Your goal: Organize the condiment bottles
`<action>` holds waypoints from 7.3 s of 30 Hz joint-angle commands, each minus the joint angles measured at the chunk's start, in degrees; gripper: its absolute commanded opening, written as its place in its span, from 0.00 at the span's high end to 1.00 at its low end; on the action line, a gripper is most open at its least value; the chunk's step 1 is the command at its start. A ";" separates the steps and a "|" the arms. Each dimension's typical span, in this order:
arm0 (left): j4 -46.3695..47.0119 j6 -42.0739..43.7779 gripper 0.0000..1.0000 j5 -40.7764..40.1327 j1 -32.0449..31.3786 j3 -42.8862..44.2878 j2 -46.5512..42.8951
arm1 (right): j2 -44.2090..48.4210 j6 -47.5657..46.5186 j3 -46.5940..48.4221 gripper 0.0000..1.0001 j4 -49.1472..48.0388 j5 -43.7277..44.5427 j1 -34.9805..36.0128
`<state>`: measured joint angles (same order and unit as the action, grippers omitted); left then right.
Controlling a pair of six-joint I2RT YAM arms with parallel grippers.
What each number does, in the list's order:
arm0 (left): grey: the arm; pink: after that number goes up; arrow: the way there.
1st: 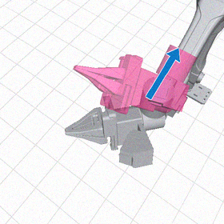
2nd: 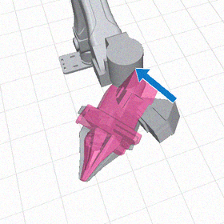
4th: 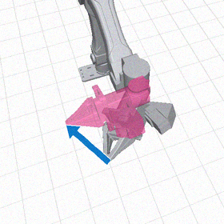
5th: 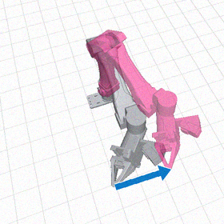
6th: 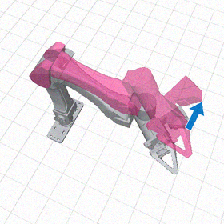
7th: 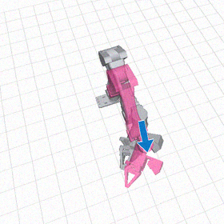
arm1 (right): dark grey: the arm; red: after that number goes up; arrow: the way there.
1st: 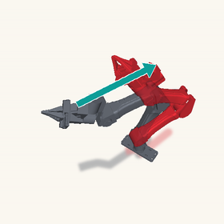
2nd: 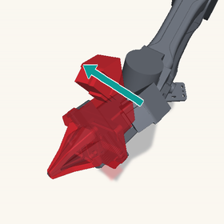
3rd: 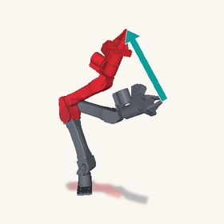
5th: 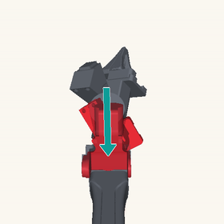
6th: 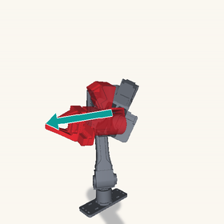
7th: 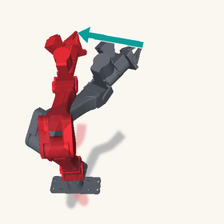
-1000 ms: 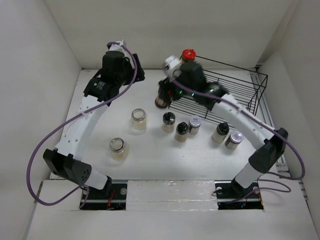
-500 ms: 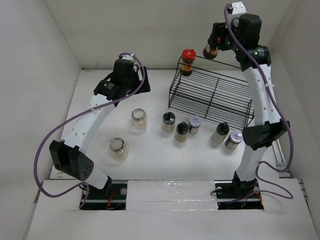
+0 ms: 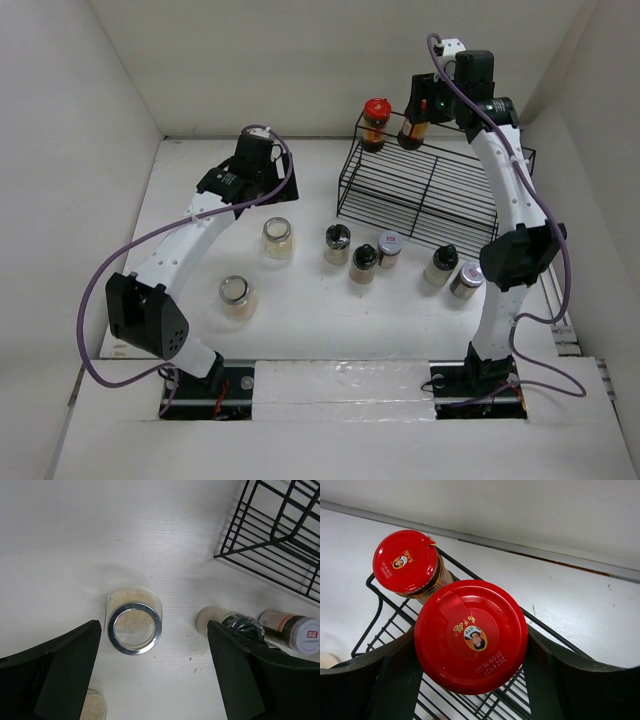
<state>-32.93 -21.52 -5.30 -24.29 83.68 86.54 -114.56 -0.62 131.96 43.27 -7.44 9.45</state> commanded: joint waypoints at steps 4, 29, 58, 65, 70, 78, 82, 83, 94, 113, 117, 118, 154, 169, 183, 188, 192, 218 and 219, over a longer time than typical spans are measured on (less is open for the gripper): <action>1.11 -0.72 0.15 -1.90 0.12 -3.25 -0.41 | 0.58 0.71 -0.83 0.57 -10.75 -1.87 0.92; 0.68 1.22 0.07 0.74 0.66 -6.16 5.91 | 2.67 0.71 -3.03 0.00 -11.89 5.50 4.43; 1.73 -0.19 0.34 1.96 0.65 -10.81 6.97 | 24.12 5.11 -32.29 0.00 -18.04 2.43 1.71; 1.02 0.34 0.27 0.29 0.65 -10.82 6.97 | 26.67 5.11 -32.82 0.00 -18.04 1.29 1.18; 1.02 0.34 0.29 0.29 0.65 -10.20 7.50 | 27.28 5.11 -34.57 0.00 -18.04 0.77 1.18; 0.94 0.34 0.59 -1.47 0.65 -9.68 6.80 | 29.39 5.11 -35.72 0.00 -18.57 0.76 1.18; -2.22 0.34 0.69 -3.22 0.65 -2.68 4.96 | 30.80 5.11 -35.72 0.00 -17.96 -1.34 0.65; -3.27 0.86 0.69 -3.75 0.65 -0.30 4.43 | 31.59 5.71 -35.72 0.00 -17.34 -1.96 0.65; -12.68 0.16 0.70 -1.47 -3.73 36.96 12.23 | 48.20 8.88 -53.55 0.00 -16.64 -3.02 3.81; 0.67 -1.86 0.68 0.20 -13.67 57.47 32.01 | 57.43 10.64 -63.66 0.00 -9.96 -6.96 6.71; 0.76 -0.63 0.68 1.51 -13.67 59.22 35.00 | 58.49 11.87 -65.08 0.00 -10.57 -5.75 9.00; 0.76 -0.63 0.68 1.52 -13.67 59.23 35.01 | 58.49 11.87 -65.08 0.00 -10.57 -4.87 9.70; -2.58 2.80 0.06 -7.62 -18.42 58.53 38.01 | 53.57 10.73 -61.65 0.00 -11.71 -2.49 11.99; 7.35 -4.67 0.00 -14.18 -12.28 34.29 -1.15 | 39.78 5.11 -56.29 0.55 -21.73 -2.49 31.83; -1.34 -6.61 0.00 -35.83 -11.74 18.72 -28.26 | 9.90 -2.72 -39.78 0.00 -24.98 2.78 57.26; -2.49 -7.13 0.00 -34.69 -11.74 15.12 -30.29 | -0.91 -0.78 -28.53 0.00 -20.43 1.55 58.57; -1.88 -6.61 0.00 -34.16 -11.74 13.88 -30.82 | -8.46 -0.26 -20.54 0.00 -18.84 2.08 58.57; 0.85 0.77 0.00 -33.22 -11.74 17.55 -24.60 | 3.45 2.64 -21.74 0.54 -19.97 2.61 56.47; 0.85 0.78 0.00 -32.06 -11.74 19.14 -23.62 | 5.82 2.64 -22.44 0.54 -19.97 2.61 54.99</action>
<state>-35.44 -22.72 -38.98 -35.92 98.56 60.75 -122.61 0.99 108.55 27.03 -4.10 67.16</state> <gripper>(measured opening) 0.993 0.755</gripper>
